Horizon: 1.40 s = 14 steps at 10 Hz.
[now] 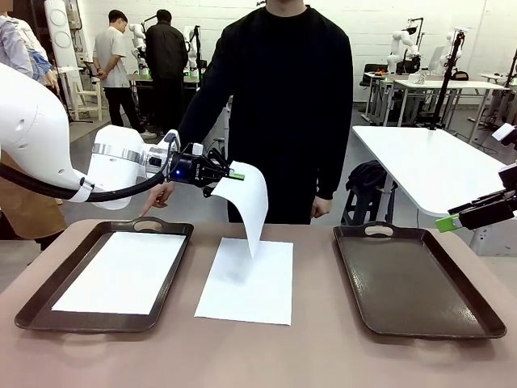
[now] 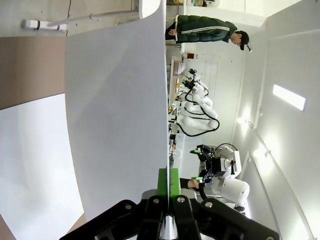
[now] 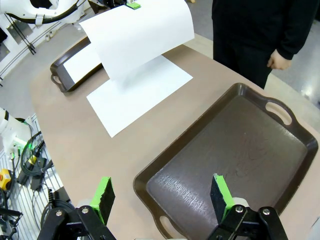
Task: Sort the A4 documents.
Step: Place the A4 Paper in the designated Handle tray.
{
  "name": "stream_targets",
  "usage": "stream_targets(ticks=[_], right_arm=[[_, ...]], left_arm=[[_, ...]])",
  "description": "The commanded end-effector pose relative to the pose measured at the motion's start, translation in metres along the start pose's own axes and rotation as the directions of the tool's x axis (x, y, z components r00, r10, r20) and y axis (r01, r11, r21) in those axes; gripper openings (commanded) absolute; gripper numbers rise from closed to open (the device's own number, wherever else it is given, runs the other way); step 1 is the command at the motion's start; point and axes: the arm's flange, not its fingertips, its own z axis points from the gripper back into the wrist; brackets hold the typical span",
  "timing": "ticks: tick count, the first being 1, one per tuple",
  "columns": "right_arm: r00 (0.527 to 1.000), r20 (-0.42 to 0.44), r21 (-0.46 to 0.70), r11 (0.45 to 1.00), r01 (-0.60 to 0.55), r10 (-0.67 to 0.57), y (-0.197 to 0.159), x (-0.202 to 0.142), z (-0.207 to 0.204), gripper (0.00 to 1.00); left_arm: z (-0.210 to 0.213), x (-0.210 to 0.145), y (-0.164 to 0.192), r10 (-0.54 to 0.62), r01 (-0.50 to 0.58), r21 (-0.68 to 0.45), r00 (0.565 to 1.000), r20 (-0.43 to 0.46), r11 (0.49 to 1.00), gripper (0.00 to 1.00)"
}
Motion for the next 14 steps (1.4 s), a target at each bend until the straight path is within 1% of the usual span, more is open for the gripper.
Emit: stream_targets(ticks=[1,2,3,5,6,8,9,10,11,12,14], right_arm=[[1.0,0.017,0.018,1.0,-0.012,0.011,-0.003,0.001,-0.002,1.0],[1.0,0.017,0.018,1.0,-0.012,0.011,-0.003,0.001,-0.002,1.0],[1.0,0.017,0.018,1.0,-0.012,0.011,-0.003,0.001,-0.002,1.0],[1.0,0.017,0.018,1.0,-0.012,0.011,-0.003,0.001,-0.002,1.0],[1.0,0.017,0.018,1.0,-0.012,0.011,-0.003,0.001,-0.002,1.0],[1.0,0.017,0.018,1.0,-0.012,0.011,-0.003,0.001,-0.002,1.0],[1.0,0.017,0.018,1.0,-0.012,0.011,-0.003,0.001,-0.002,1.0],[1.0,0.017,0.018,1.0,-0.012,0.011,-0.003,0.001,-0.002,1.0],[1.0,0.017,0.018,1.0,-0.012,0.011,-0.003,0.001,-0.002,1.0],[1.0,0.017,0.018,1.0,-0.012,0.011,-0.003,0.001,-0.002,1.0],[1.0,0.017,0.018,1.0,-0.012,0.011,-0.003,0.001,-0.002,1.0]], left_arm=[[0.005,-0.01,-0.014,-0.105,0.106,0.004,0.99,-0.091,0.994,0.01],[0.014,-0.012,-0.011,-0.101,0.103,0.02,0.99,-0.1,0.994,0.01],[0.033,-0.022,-0.004,-0.095,0.1,0.04,0.989,-0.115,0.994,0.01],[0.059,-0.049,0.002,-0.071,0.081,0.135,0.994,-0.08,0.988,0.01],[0.075,-0.062,0.004,-0.061,0.07,0.201,0.997,-0.05,0.977,0.01],[0.113,-0.096,0.018,-0.021,0.007,0.246,0.998,0.056,0.969,0.01],[0.125,-0.115,0.024,-0.009,-0.021,0.267,0.994,0.11,0.964,0.01],[0.132,-0.123,0.03,0.001,-0.04,0.268,0.989,0.146,0.963,0.01],[0.139,-0.127,0.035,0.005,-0.054,0.294,0.986,0.166,0.954,0.01],[0.148,-0.133,0.039,0.0,-0.055,0.328,0.986,0.167,0.943,0.01],[0.18,-0.129,0.053,-0.024,-0.061,0.434,0.982,0.188,0.899,0.01]])
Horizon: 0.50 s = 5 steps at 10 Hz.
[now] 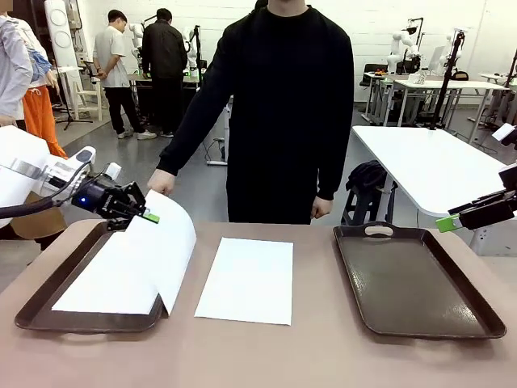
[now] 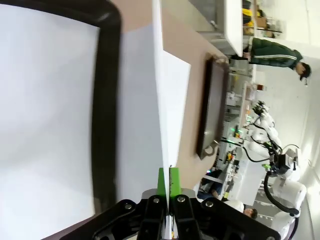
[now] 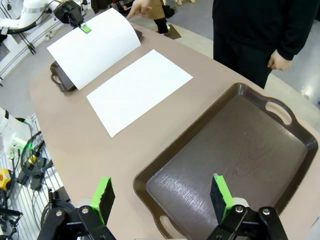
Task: Sort the A4 documents.
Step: Place the A4 Paper in the designated Handle tray.
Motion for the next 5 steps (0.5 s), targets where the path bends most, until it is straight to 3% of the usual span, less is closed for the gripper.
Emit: stream_targets(ticks=[1,5], right_arm=[[1.0,0.019,0.019,1.0,-0.012,0.011,-0.003,0.001,-0.002,1.0],[1.0,0.019,0.019,1.0,-0.012,0.011,-0.003,0.001,-0.002,1.0]], left_arm=[[0.018,0.01,0.02,-0.024,0.024,0.116,1.0,0.006,0.993,0.01],[0.052,0.037,0.039,-0.046,0.042,0.28,0.999,0.007,0.959,0.01]])
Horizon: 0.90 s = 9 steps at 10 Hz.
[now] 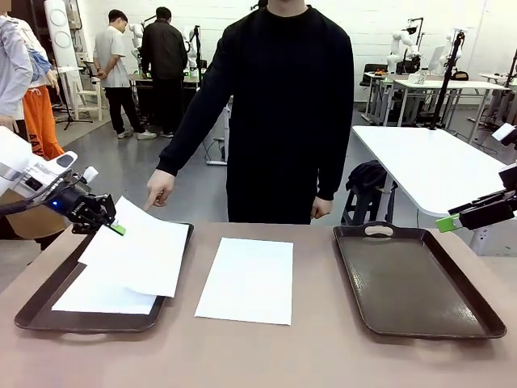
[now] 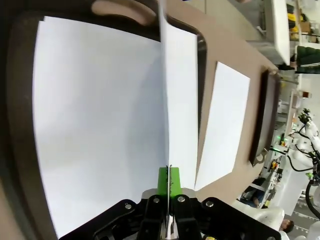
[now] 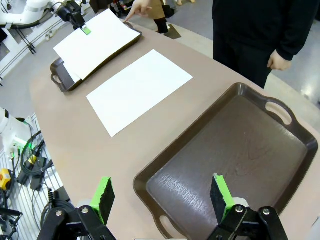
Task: Sort the A4 documents.
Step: Place the A4 Paper in the designated Handle tray.
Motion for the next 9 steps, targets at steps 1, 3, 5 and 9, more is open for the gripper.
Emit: stream_targets(ticks=[1,3,5,9], right_arm=[[1.0,0.019,0.019,1.0,-0.011,0.011,-0.003,0.001,-0.002,1.0],[1.0,0.019,0.019,1.0,-0.011,0.011,-0.003,0.001,-0.002,1.0],[1.0,0.019,0.019,1.0,-0.011,0.011,-0.003,0.001,-0.002,1.0],[1.0,0.019,0.019,1.0,-0.011,0.011,-0.003,0.001,-0.002,1.0]], left_arm=[[0.008,0.012,0.004,0.009,-0.008,0.037,1.0,-0.03,0.999,0.01],[-0.002,0.017,0.009,-0.002,0.006,0.037,0.992,-0.127,0.999,0.01],[-0.013,0.019,0.008,-0.023,0.033,0.046,0.978,-0.207,0.998,0.01],[-0.013,0.022,0.009,0.011,0.01,0.103,0.98,-0.199,0.995,0.01]])
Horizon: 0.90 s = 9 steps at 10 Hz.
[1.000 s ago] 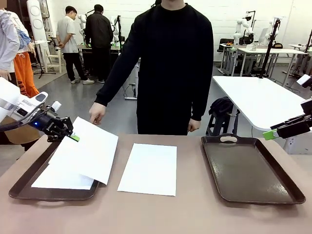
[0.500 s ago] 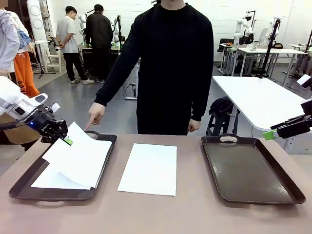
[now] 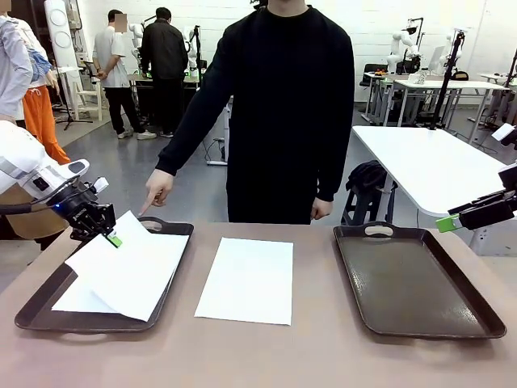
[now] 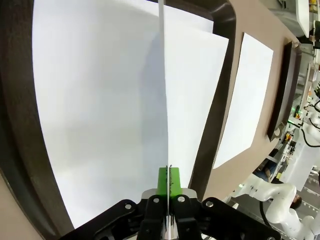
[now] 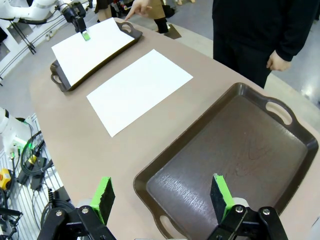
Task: Sort the A4 documents.
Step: Place the A4 Paper in the designated Handle tray.
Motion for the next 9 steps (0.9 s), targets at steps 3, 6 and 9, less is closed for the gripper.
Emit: stream_targets(ticks=[3,6,9], right_arm=[[1.0,0.019,0.018,1.0,-0.011,0.011,-0.003,0.001,-0.002,1.0],[1.0,0.019,0.018,1.0,-0.011,0.011,-0.003,0.001,-0.002,1.0],[1.0,0.019,0.018,1.0,-0.011,0.011,-0.003,0.001,-0.002,1.0]], left_arm=[[0.01,0.002,-0.002,0.019,-0.02,0.077,1.0,0.014,0.997,0.39],[0.017,-0.004,-0.003,0.04,-0.054,0.203,0.997,0.07,0.978,0.41],[0.024,-0.014,-0.013,0.026,-0.056,0.276,0.994,0.111,0.96,0.97]])
